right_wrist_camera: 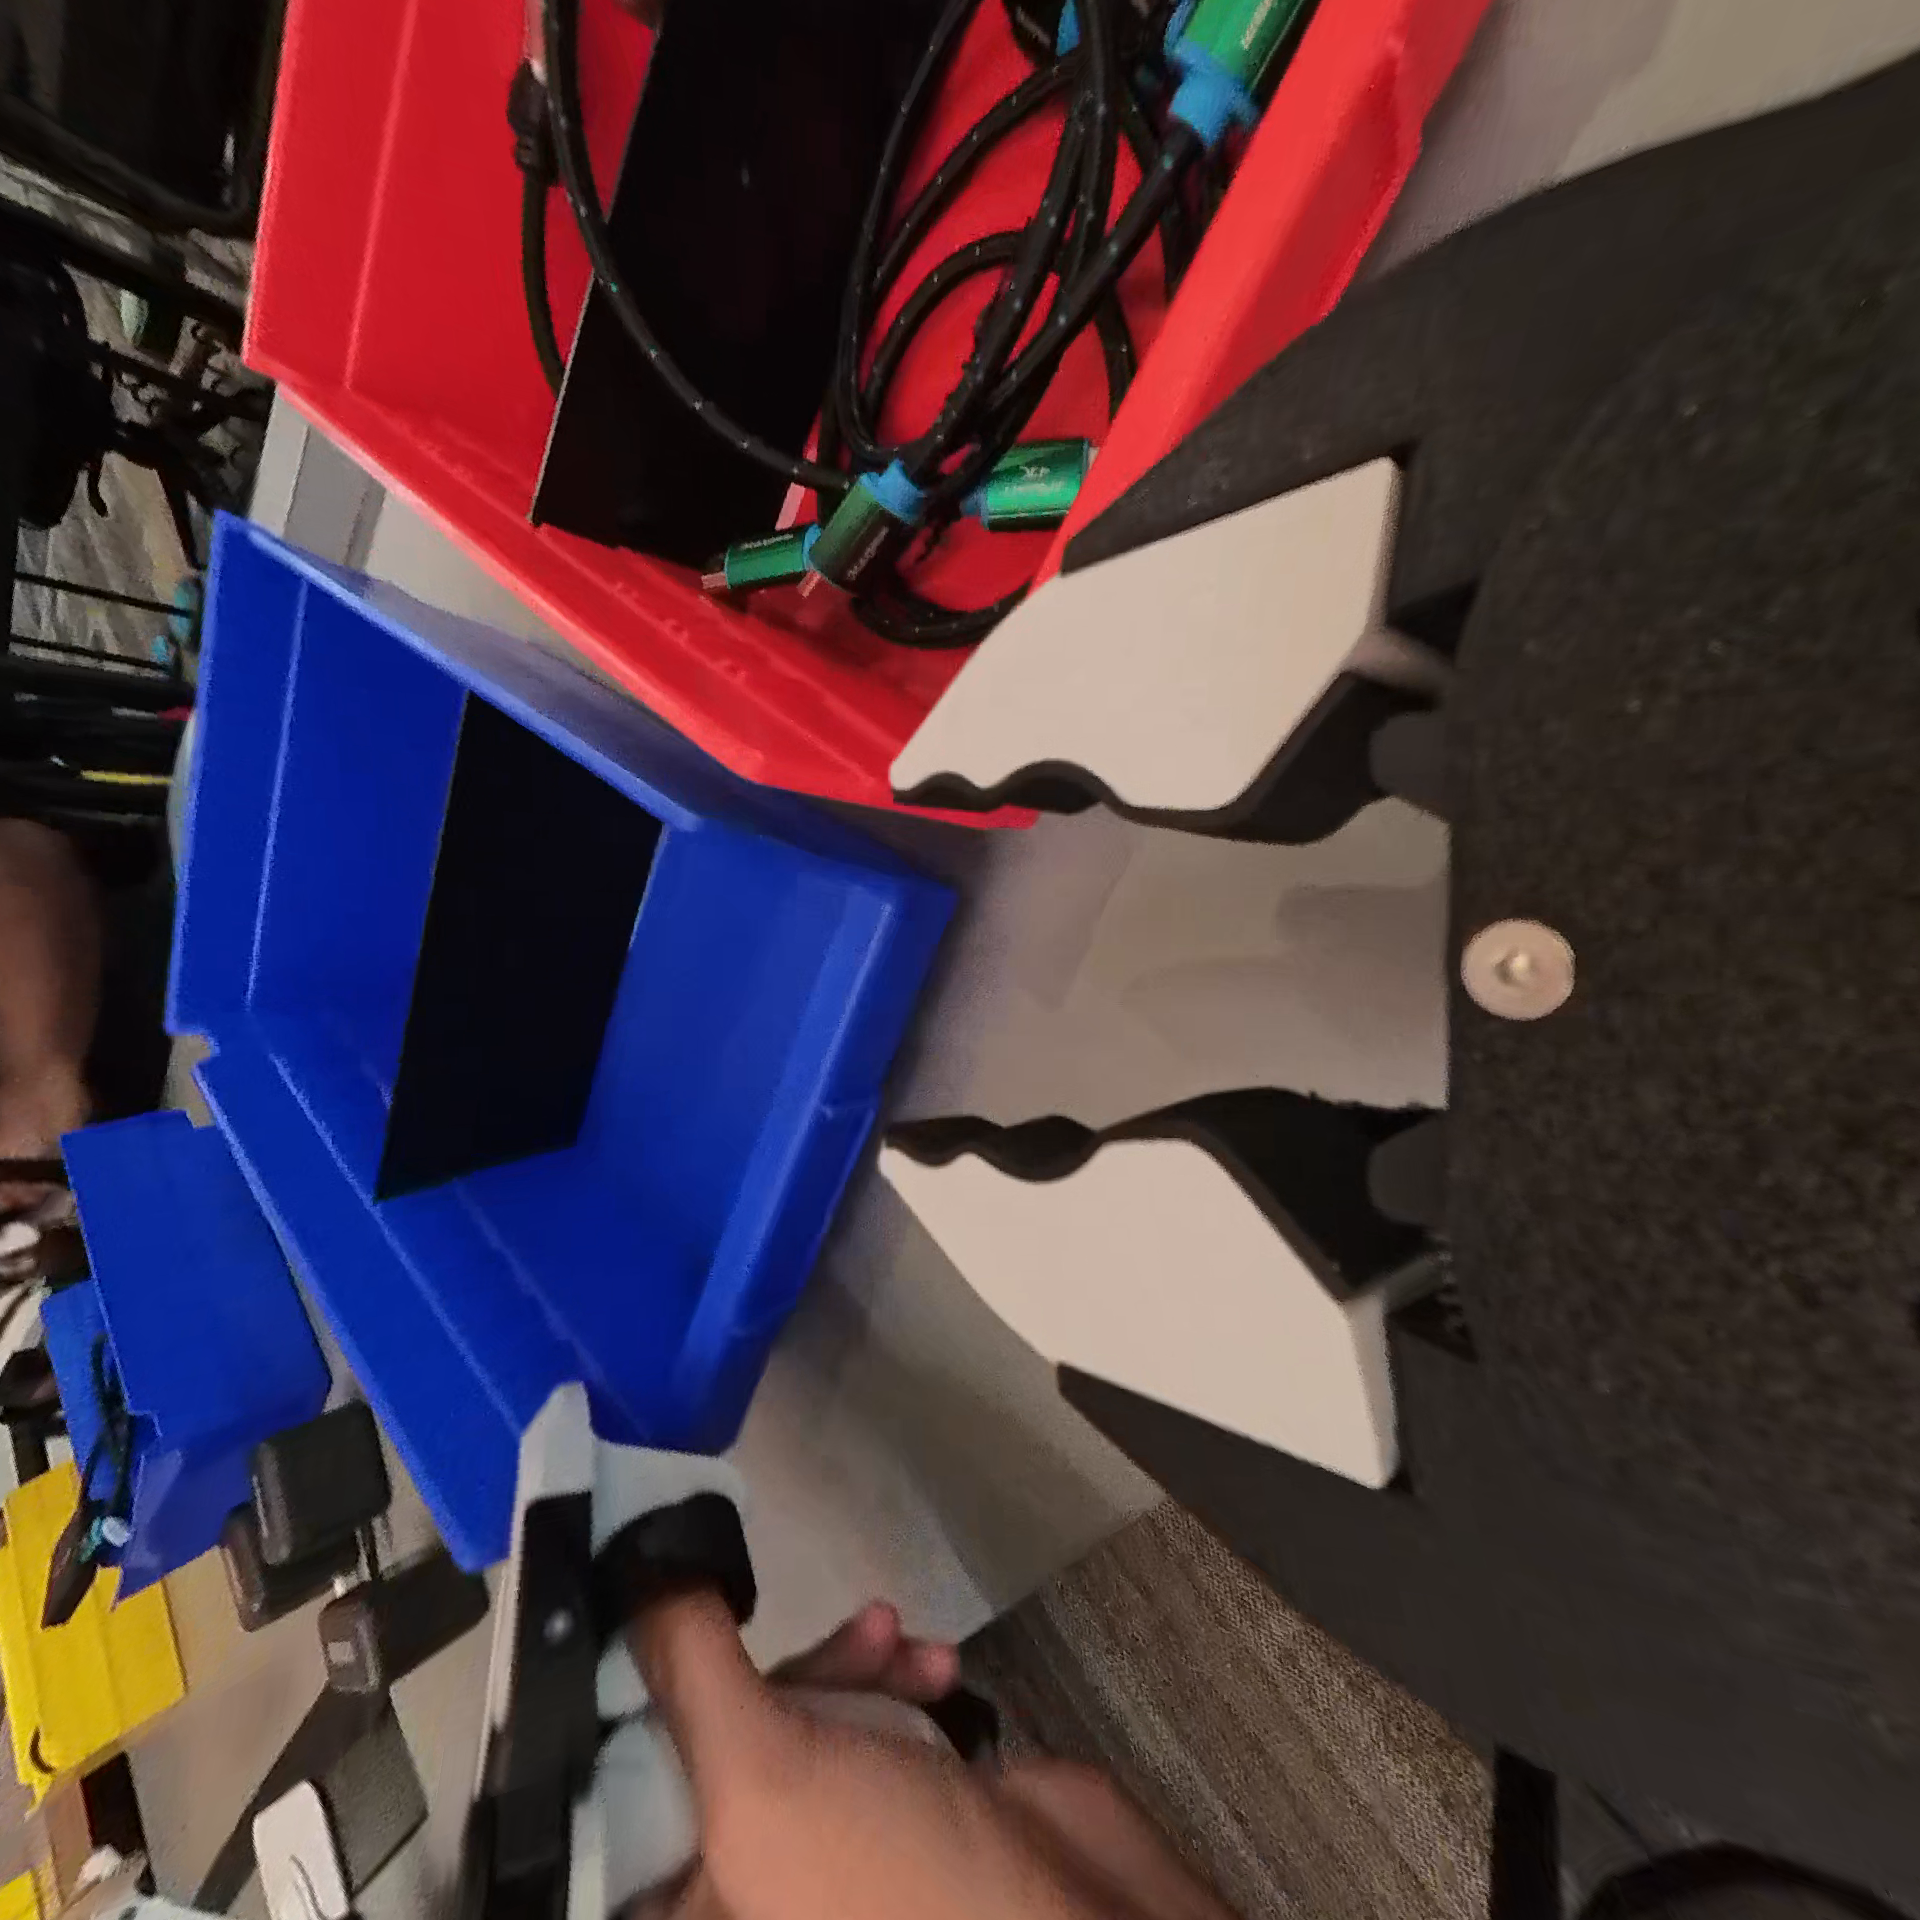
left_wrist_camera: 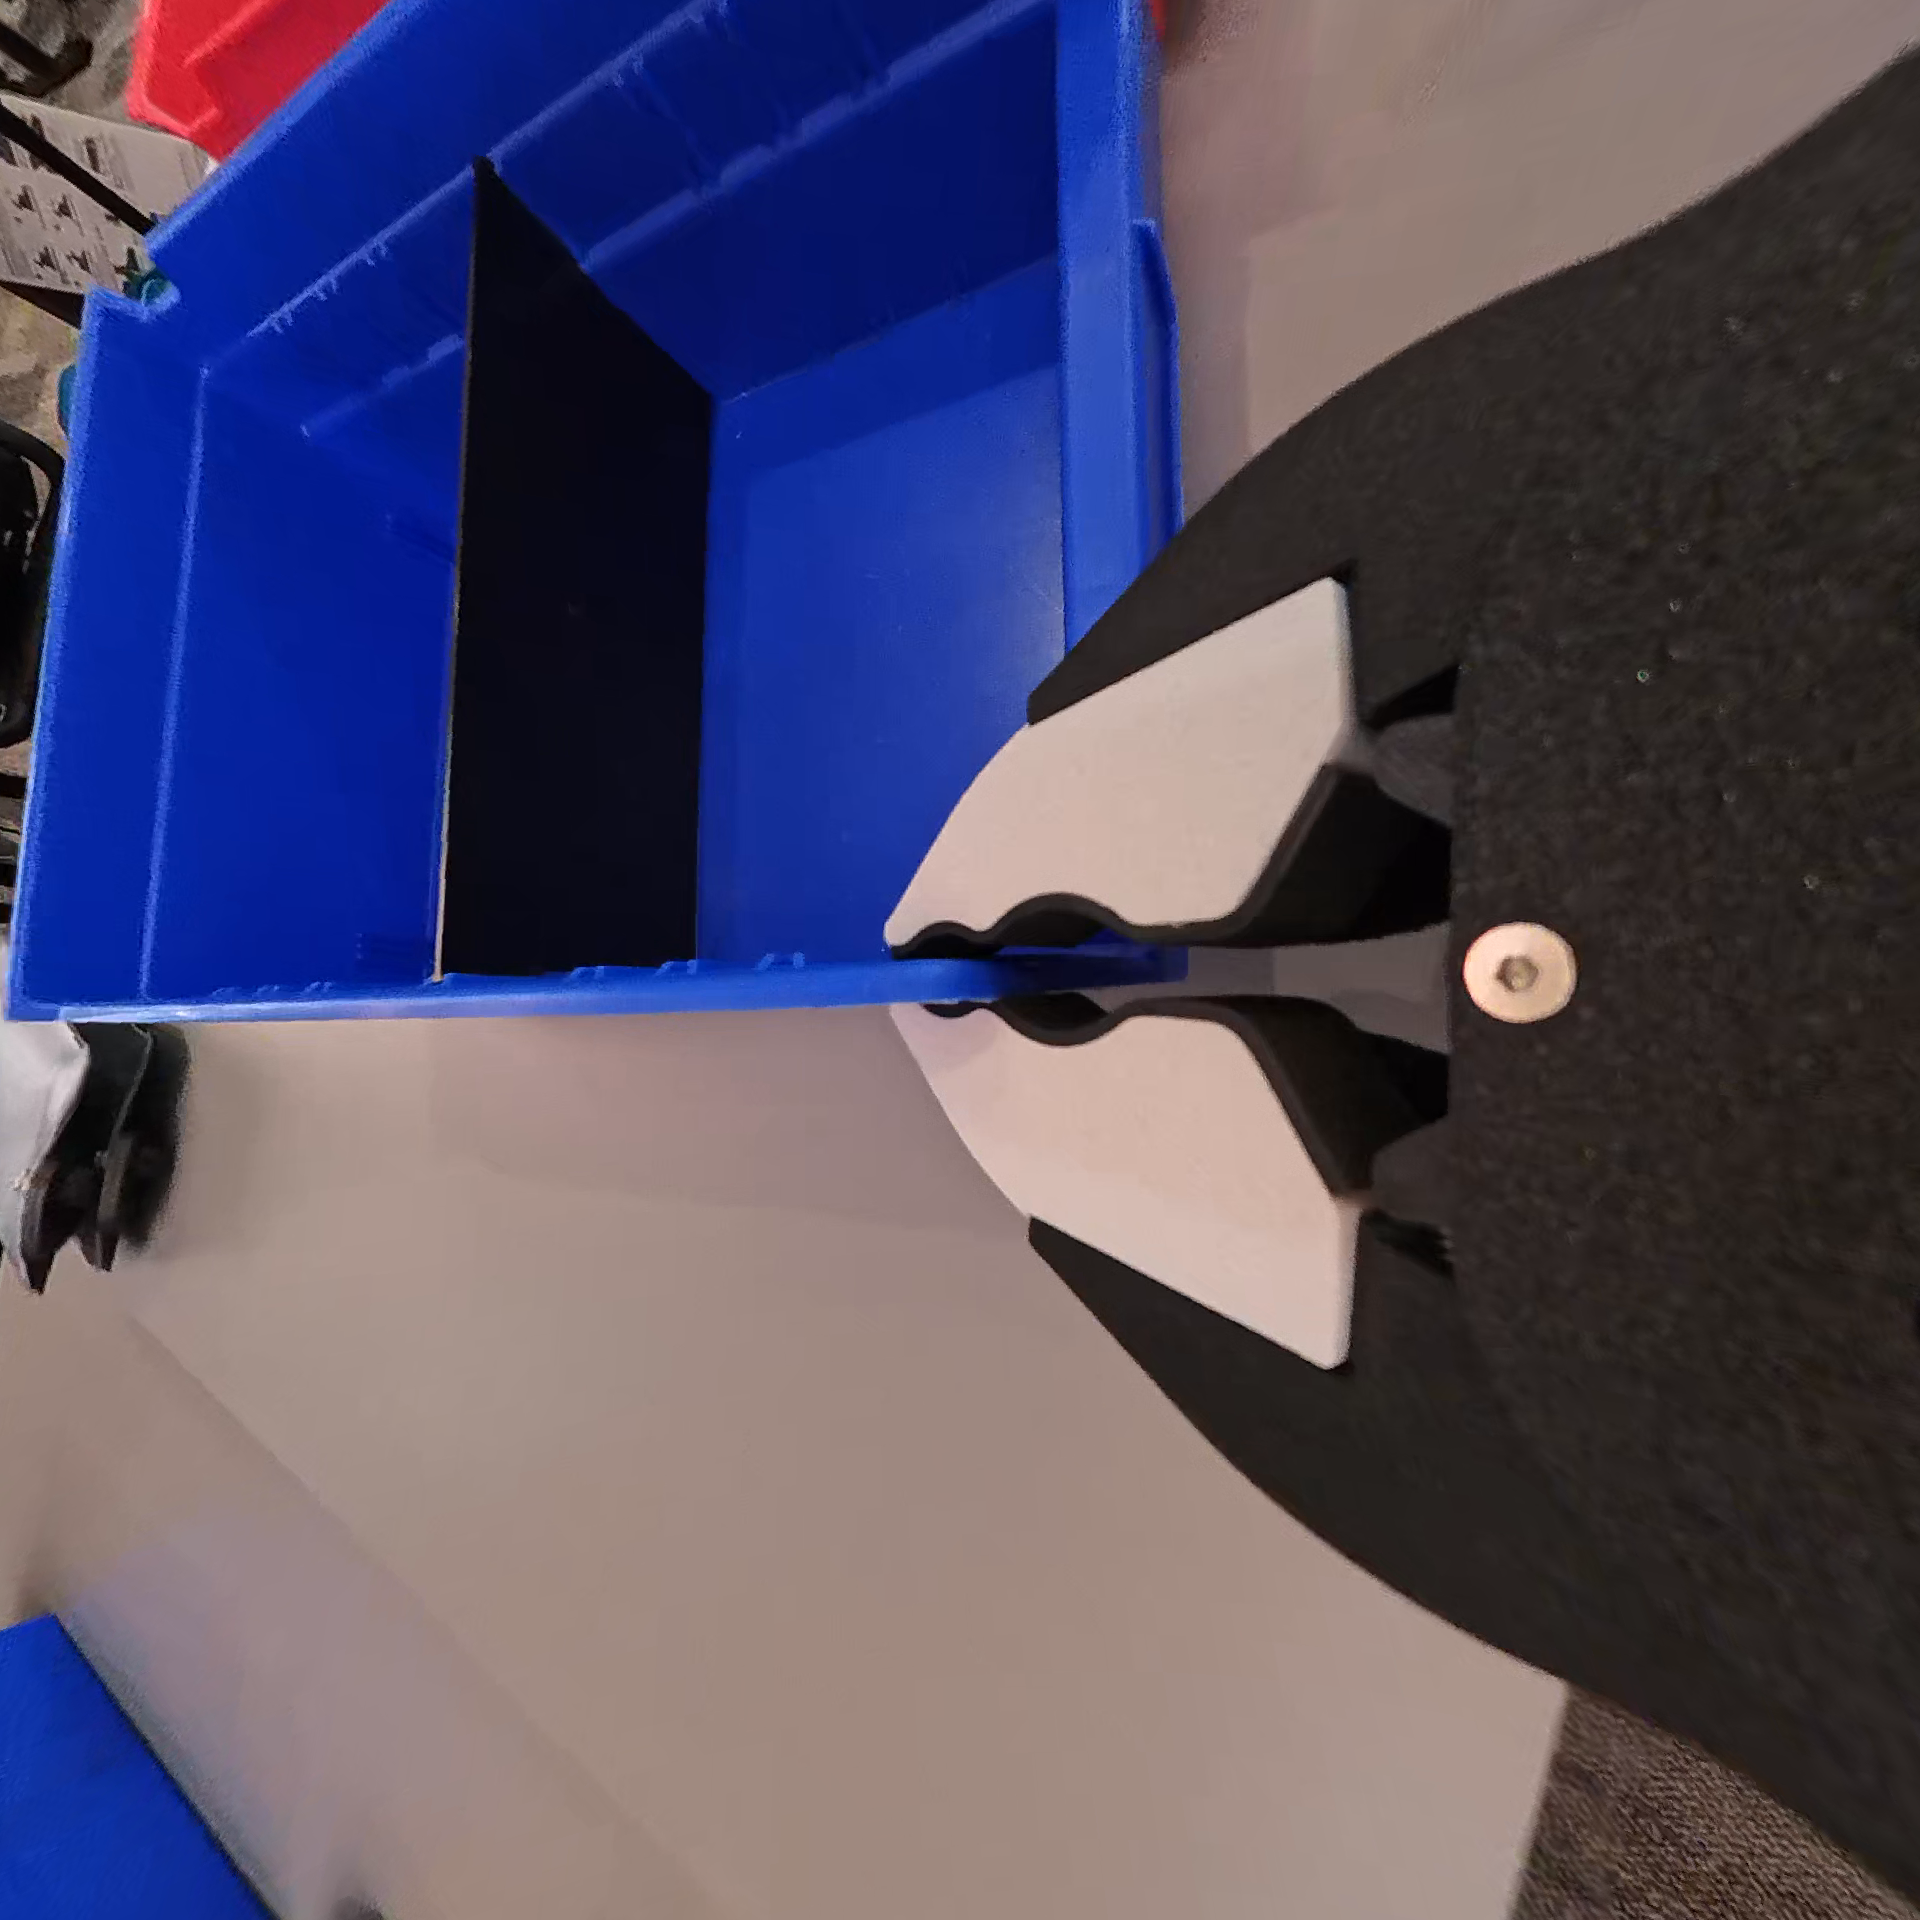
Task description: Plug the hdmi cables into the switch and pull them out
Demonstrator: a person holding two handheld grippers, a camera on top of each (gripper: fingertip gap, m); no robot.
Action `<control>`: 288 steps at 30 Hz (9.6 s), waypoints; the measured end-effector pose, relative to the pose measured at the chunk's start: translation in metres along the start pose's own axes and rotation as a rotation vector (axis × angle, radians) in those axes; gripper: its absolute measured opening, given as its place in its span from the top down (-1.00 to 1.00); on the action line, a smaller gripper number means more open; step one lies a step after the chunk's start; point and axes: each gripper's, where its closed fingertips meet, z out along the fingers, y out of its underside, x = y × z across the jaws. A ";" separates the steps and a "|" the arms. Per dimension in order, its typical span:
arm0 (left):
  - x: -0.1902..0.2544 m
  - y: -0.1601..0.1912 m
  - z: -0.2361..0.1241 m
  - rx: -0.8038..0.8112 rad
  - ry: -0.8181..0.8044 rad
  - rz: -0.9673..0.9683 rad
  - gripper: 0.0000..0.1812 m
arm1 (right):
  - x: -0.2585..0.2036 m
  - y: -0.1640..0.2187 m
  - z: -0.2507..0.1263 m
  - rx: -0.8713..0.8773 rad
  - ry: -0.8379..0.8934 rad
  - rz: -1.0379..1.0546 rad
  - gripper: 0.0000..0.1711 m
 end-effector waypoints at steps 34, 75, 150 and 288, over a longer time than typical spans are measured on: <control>0.229 -0.129 -0.091 0.322 0.173 0.160 0.97 | 0.183 -0.131 -0.131 0.198 0.491 -0.063 0.95; 0.351 -0.052 -0.067 0.259 0.535 0.318 0.29 | 0.474 0.059 -0.361 0.098 0.842 0.041 0.64; 0.144 -0.075 -0.059 0.364 0.410 0.270 0.26 | 0.233 0.025 -0.165 -0.064 0.297 -0.024 0.61; 0.253 -0.319 -0.061 0.325 0.655 1.313 0.80 | 0.314 0.012 -0.245 0.238 0.182 -0.035 0.77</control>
